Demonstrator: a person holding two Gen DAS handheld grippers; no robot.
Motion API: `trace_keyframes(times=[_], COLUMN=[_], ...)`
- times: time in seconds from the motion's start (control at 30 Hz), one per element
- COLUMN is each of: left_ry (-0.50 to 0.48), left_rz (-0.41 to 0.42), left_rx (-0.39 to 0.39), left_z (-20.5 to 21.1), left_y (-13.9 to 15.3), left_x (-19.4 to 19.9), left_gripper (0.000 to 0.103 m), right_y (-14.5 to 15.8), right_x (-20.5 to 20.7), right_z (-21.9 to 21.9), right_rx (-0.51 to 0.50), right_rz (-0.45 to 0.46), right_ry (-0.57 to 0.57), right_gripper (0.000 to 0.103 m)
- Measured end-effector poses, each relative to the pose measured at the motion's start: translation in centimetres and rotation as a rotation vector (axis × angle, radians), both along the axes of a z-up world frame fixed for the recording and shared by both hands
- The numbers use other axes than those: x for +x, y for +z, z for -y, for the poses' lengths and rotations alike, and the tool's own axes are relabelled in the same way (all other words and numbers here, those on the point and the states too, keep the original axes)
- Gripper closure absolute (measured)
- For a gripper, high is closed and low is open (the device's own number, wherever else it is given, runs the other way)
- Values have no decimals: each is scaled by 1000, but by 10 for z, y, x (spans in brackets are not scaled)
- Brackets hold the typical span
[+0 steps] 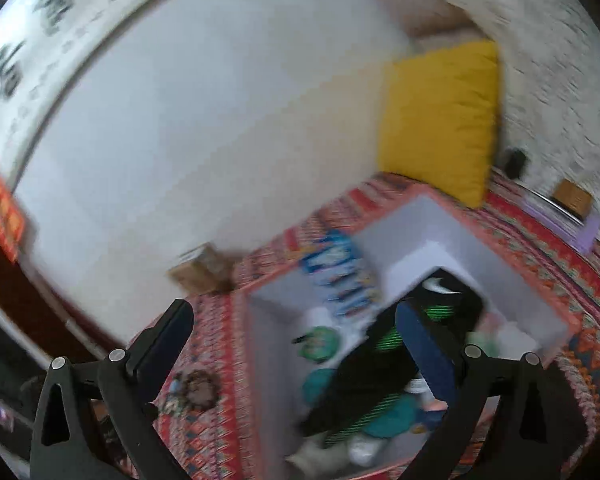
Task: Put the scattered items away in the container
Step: 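Grasp the bead bracelet with the right tool while the left grasps the green snack packet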
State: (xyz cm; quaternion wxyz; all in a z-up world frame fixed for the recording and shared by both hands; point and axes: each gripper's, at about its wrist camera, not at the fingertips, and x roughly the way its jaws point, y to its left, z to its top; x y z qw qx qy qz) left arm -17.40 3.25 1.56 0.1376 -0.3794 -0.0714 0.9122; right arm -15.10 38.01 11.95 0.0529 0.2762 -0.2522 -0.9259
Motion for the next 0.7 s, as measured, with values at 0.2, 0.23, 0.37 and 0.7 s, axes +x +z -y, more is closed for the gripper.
trace_keyframes(times=[0.2,0.23,0.37,0.7], left_ry=[132,143,183,245], left_rz=[92,101,141,217], left_rx=[-68,-75,-60,-57], left_z=[112,123,151,166], left_y=[-62,-72,-103,-143], left_x=[25,26,9,-78], left_gripper=[10,10,10,11], right_y=[-22,-37,-100,-181], right_x=[-5,-8,-24,-83], right_z=[149,180,261,381], right_rx=[102,138,290,817], right_rz=[16,48,169,54], right_ry=[304,370,488,667], right_gripper=[0,0,1,36])
